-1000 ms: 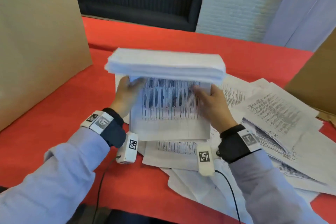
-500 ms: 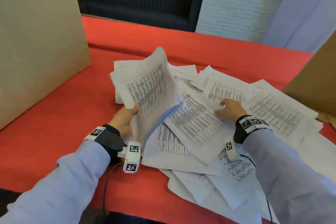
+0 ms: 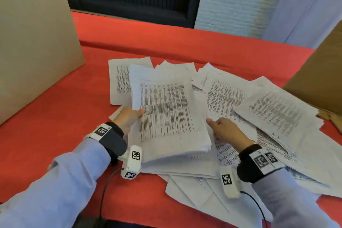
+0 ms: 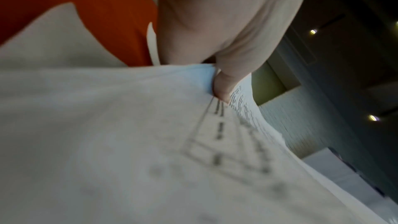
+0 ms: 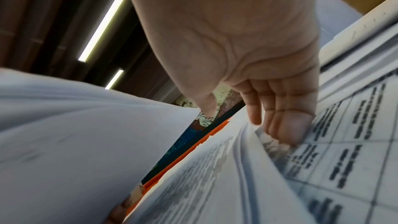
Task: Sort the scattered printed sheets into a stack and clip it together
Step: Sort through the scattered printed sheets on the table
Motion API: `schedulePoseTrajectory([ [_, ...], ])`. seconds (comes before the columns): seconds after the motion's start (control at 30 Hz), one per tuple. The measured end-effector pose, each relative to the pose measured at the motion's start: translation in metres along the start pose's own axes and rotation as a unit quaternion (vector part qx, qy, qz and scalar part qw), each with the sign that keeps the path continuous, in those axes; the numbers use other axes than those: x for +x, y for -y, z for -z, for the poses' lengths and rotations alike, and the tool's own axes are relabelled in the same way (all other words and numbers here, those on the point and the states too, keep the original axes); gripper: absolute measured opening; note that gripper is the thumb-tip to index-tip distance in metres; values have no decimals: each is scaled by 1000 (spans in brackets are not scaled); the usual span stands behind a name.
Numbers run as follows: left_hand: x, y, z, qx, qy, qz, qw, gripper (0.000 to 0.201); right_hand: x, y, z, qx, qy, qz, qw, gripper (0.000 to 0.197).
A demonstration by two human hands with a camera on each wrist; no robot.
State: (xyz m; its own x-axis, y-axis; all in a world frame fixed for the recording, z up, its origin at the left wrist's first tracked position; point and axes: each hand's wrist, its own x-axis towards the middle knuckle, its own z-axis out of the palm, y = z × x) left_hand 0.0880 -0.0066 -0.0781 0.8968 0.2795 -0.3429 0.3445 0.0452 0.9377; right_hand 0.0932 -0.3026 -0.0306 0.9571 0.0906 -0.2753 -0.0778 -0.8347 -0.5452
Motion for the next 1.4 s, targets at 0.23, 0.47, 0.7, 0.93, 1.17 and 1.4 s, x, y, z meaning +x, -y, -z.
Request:
schedulePoseTrajectory([
  [0.23, -7, 4, -25, 198, -26, -84, 976, 42, 20, 1, -28, 192, 96, -36, 976, 88],
  [0.47, -24, -12, -17, 40, -127, -174, 976, 25, -8, 19, -24, 342, 92, 152, 923, 36],
  [0.7, -79, -95, -25, -132, -124, -369, 911, 34, -23, 69, 30, 324, -17, 271, 906, 48],
  [0.93, -78, -88, -28, -138, -122, -351, 918, 35, -23, 78, 24, 390, -101, 264, 876, 14],
  [1.17, -95, -119, -35, -146, -227, -506, 820, 24, -49, 118, 31, 407, -274, 319, 810, 27],
  [1.4, -87, -60, -33, -146, -217, -355, 898, 17, -27, 79, -30, 388, -122, 217, 887, 10],
])
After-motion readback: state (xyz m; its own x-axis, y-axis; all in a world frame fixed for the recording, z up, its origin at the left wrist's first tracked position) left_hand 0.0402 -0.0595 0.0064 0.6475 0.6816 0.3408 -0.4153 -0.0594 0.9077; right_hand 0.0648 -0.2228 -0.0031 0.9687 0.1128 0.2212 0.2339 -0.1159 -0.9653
